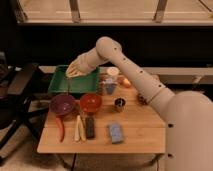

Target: Place fork in purple bowl

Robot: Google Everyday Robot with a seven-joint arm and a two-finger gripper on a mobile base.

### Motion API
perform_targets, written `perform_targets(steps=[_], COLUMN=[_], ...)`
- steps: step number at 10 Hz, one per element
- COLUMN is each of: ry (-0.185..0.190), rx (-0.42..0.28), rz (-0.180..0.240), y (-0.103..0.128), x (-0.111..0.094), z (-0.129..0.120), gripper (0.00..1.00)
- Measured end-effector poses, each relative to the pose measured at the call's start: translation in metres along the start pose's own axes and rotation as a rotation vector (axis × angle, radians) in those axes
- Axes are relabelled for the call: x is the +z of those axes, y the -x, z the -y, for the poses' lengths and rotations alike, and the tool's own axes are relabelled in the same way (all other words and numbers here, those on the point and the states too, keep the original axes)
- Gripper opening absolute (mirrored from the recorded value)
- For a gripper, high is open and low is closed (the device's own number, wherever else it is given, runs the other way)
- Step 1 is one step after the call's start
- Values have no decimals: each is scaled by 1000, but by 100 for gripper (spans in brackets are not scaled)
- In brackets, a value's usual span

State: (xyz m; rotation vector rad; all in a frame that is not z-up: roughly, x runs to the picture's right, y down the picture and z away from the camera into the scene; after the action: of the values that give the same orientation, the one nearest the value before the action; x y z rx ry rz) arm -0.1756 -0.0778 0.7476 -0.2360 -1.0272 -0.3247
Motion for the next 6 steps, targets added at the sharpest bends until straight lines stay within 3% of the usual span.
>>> perform_targets(steps=[1,4,6], ry=[20,56,79], rx=[6,45,107], rz=[22,58,108], y=[-2,-12,-17], x=[17,42,62], z=[-9,-29,-45], gripper=[6,12,38])
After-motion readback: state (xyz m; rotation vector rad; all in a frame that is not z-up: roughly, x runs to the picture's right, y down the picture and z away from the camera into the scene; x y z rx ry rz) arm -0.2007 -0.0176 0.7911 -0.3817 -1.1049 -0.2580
